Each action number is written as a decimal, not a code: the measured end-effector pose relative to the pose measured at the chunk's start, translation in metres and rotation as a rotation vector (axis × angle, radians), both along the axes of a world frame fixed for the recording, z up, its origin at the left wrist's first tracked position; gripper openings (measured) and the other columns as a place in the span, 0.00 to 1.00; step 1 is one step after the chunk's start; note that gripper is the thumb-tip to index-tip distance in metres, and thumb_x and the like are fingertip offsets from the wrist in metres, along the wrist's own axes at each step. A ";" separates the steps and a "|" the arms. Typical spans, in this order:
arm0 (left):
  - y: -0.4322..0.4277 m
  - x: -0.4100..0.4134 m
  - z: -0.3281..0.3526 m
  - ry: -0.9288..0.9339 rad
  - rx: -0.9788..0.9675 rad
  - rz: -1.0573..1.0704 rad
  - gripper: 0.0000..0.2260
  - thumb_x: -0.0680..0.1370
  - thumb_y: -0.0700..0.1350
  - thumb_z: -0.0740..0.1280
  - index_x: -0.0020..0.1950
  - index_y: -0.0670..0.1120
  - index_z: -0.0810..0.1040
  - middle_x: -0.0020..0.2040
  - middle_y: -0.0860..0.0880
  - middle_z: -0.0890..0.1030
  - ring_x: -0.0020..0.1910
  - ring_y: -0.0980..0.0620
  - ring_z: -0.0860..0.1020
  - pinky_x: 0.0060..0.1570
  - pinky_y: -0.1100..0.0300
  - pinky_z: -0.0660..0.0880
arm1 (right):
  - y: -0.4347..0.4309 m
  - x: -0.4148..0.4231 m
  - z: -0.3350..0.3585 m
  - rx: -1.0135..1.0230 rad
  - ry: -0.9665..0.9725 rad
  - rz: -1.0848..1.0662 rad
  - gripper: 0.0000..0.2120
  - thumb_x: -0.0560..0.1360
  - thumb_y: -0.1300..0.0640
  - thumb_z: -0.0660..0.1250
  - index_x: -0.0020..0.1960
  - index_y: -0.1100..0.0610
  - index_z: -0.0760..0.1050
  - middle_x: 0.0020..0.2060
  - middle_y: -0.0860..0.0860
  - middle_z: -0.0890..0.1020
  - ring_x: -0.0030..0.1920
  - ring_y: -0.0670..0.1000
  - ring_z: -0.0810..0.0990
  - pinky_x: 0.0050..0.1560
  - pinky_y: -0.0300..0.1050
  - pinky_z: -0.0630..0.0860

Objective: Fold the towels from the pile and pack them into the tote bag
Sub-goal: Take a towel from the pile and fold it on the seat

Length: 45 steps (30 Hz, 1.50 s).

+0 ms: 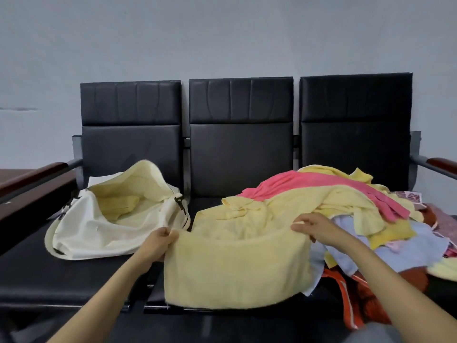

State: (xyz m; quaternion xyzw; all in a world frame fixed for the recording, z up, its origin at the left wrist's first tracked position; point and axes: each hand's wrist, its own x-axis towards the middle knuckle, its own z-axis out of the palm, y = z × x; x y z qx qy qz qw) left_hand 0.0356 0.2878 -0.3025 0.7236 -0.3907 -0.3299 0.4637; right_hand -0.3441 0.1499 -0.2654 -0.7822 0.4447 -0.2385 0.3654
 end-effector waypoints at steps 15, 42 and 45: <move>-0.066 0.015 -0.081 -0.449 0.221 0.049 0.08 0.80 0.46 0.61 0.44 0.43 0.72 0.42 0.49 0.76 0.43 0.49 0.74 0.35 0.59 0.65 | -0.055 0.052 -0.086 -0.165 0.431 -0.223 0.06 0.77 0.54 0.66 0.47 0.58 0.74 0.48 0.51 0.68 0.43 0.53 0.74 0.44 0.45 0.71; -0.060 0.011 -0.042 0.298 0.008 -0.022 0.07 0.76 0.35 0.68 0.48 0.41 0.70 0.47 0.40 0.78 0.42 0.47 0.79 0.46 0.54 0.76 | -0.055 0.032 -0.069 0.471 -0.139 -0.044 0.19 0.76 0.74 0.57 0.54 0.55 0.80 0.59 0.53 0.78 0.60 0.53 0.76 0.52 0.40 0.75; -0.058 0.011 -0.008 0.292 -0.128 -0.064 0.16 0.78 0.33 0.66 0.61 0.48 0.69 0.47 0.44 0.77 0.43 0.50 0.78 0.41 0.58 0.74 | -0.050 0.034 -0.033 0.418 -0.284 -0.095 0.22 0.75 0.76 0.56 0.57 0.57 0.78 0.57 0.56 0.79 0.54 0.53 0.78 0.52 0.41 0.74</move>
